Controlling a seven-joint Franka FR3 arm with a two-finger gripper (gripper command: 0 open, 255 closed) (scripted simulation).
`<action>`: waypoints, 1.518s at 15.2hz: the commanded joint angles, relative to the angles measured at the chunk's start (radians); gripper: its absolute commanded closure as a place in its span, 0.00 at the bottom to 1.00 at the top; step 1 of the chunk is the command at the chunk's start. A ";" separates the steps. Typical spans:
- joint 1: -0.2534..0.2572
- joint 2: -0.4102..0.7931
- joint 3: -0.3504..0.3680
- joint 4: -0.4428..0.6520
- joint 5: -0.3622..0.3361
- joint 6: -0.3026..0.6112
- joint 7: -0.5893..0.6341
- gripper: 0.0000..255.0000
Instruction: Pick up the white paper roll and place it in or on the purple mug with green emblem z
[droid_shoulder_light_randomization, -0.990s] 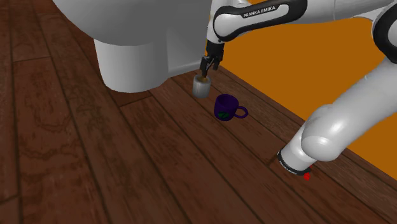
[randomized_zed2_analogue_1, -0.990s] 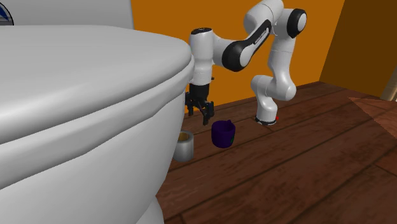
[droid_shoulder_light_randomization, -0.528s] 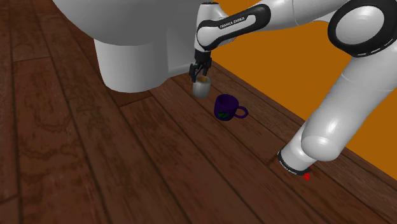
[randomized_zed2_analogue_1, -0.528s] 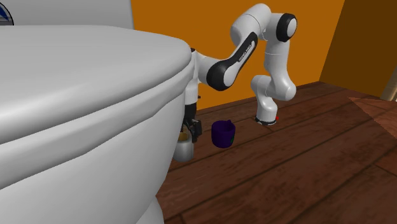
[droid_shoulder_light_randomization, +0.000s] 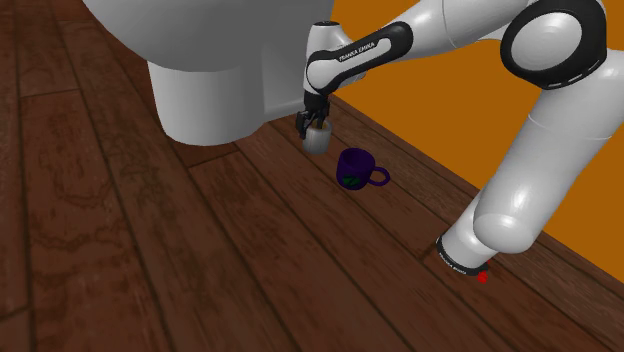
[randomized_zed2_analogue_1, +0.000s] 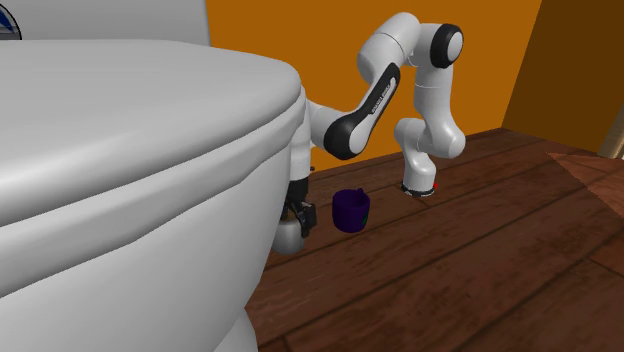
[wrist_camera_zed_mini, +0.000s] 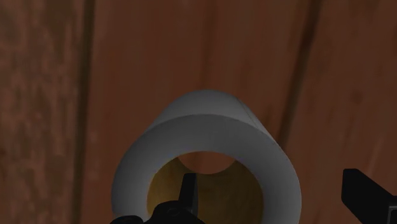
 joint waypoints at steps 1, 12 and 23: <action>0.000 0.005 0.000 0.001 0.000 0.005 0.000 0.00; 0.000 0.005 0.000 0.001 0.000 0.005 0.000 1.00; 0.000 -0.040 0.000 0.043 -0.001 -0.082 0.000 1.00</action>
